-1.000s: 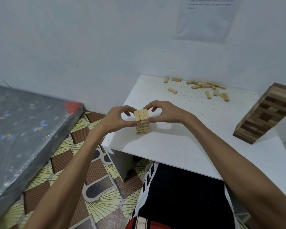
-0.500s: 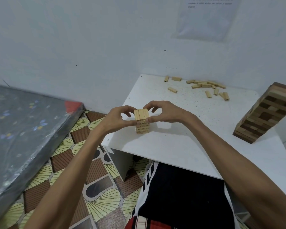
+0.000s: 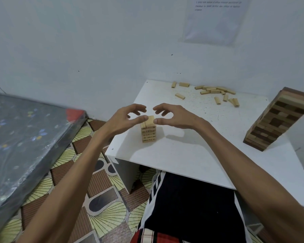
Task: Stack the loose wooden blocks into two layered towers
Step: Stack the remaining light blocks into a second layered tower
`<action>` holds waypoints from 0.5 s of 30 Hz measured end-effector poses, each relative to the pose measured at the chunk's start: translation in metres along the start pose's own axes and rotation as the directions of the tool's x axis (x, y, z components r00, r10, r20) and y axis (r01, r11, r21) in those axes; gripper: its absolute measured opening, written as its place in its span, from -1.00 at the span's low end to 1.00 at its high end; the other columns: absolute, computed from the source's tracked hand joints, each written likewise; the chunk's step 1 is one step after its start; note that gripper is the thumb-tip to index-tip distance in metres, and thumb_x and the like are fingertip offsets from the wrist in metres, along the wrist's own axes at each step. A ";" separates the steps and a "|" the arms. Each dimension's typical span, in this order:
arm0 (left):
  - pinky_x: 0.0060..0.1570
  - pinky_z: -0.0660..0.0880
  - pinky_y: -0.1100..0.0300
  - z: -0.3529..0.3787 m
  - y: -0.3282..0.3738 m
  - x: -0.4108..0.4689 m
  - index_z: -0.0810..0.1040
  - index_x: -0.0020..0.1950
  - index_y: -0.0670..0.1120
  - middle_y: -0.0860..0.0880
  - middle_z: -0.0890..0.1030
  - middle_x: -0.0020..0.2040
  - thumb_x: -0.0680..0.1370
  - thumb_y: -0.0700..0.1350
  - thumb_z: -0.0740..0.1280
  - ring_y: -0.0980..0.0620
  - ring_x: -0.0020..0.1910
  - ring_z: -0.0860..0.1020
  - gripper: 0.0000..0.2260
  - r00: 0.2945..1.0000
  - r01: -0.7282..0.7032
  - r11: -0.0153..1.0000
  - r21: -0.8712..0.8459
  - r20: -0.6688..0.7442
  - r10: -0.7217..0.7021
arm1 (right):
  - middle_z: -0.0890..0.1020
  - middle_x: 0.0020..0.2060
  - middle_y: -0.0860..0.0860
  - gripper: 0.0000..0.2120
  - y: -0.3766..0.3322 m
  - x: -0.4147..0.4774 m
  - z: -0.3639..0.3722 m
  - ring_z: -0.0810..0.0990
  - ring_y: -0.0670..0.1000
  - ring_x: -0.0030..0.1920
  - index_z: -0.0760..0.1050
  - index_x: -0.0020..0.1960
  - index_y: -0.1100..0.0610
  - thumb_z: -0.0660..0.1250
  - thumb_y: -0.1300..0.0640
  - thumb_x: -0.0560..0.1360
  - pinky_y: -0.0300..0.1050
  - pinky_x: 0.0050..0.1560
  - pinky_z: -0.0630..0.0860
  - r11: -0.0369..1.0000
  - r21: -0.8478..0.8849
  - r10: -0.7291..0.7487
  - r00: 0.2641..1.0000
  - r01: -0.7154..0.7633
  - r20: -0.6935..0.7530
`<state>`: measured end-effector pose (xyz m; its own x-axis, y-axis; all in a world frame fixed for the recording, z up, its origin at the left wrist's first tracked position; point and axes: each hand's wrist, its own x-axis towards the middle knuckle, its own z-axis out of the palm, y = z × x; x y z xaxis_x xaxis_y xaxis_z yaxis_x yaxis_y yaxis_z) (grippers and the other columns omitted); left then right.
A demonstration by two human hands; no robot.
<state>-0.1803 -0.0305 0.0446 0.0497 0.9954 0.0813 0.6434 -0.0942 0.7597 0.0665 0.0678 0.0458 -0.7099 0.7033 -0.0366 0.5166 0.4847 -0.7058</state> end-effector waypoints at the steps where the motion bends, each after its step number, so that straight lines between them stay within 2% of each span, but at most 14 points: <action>1: 0.20 0.43 0.13 0.000 0.006 0.003 0.55 0.34 0.18 0.31 0.60 0.23 0.48 0.41 0.31 0.30 0.23 0.53 -0.48 1.000 -0.021 1.000 0.011 -0.002 0.021 | 0.58 0.24 -0.27 -0.43 0.000 -0.002 -0.003 0.53 -0.22 0.25 0.47 0.38 -0.20 0.39 -0.40 0.45 -0.04 0.27 0.52 1.000 -0.009 -0.001 1.000 0.001 -0.021; 6: 0.21 0.45 0.14 0.002 0.038 0.025 0.62 0.26 0.11 0.23 0.63 0.21 0.61 0.22 0.33 0.31 0.20 0.55 -0.69 0.996 -0.089 0.996 0.024 0.012 0.089 | 0.58 0.24 -0.29 -0.53 0.000 -0.011 -0.022 0.53 -0.23 0.24 0.55 0.28 -0.21 0.39 -0.38 0.46 -0.07 0.25 0.52 0.999 -0.047 0.005 0.990 -0.012 -0.138; 9: 0.19 0.47 0.14 0.007 0.055 0.042 0.63 0.24 0.10 0.24 0.64 0.19 0.60 0.17 0.36 0.29 0.17 0.58 -0.72 0.990 -0.132 0.987 0.088 0.054 0.127 | 0.59 0.24 -0.23 -0.62 0.005 -0.019 -0.033 0.55 -0.17 0.23 0.57 0.27 -0.15 0.42 -0.26 0.52 -0.08 0.23 0.51 0.997 -0.073 0.021 0.981 -0.035 -0.191; 12: 0.12 0.47 0.24 0.017 0.072 0.060 0.64 0.24 0.06 0.24 0.64 0.18 0.60 0.11 0.38 0.32 0.12 0.58 -0.75 0.986 -0.154 0.979 0.137 0.081 0.144 | 0.61 0.23 -0.21 -0.68 0.014 -0.028 -0.043 0.55 -0.15 0.21 0.59 0.25 -0.13 0.41 -0.19 0.54 -0.06 0.23 0.50 0.992 -0.105 0.050 0.969 -0.077 -0.241; 15: 0.05 0.45 0.32 0.035 0.087 0.075 0.63 0.26 0.01 0.17 0.64 0.21 0.61 0.06 0.38 0.25 0.13 0.59 -0.74 0.980 -0.172 0.969 0.178 0.131 0.150 | 0.60 0.22 -0.19 -0.71 0.027 -0.038 -0.054 0.54 -0.11 0.22 0.59 0.25 -0.12 0.40 -0.15 0.55 -0.07 0.15 0.47 0.979 -0.139 0.105 0.953 -0.149 -0.283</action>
<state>-0.0939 0.0368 0.0946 0.2451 0.9634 0.1087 0.7507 -0.2595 0.6076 0.1335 0.0819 0.0670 -0.4867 0.8688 0.0914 0.6782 0.4418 -0.5873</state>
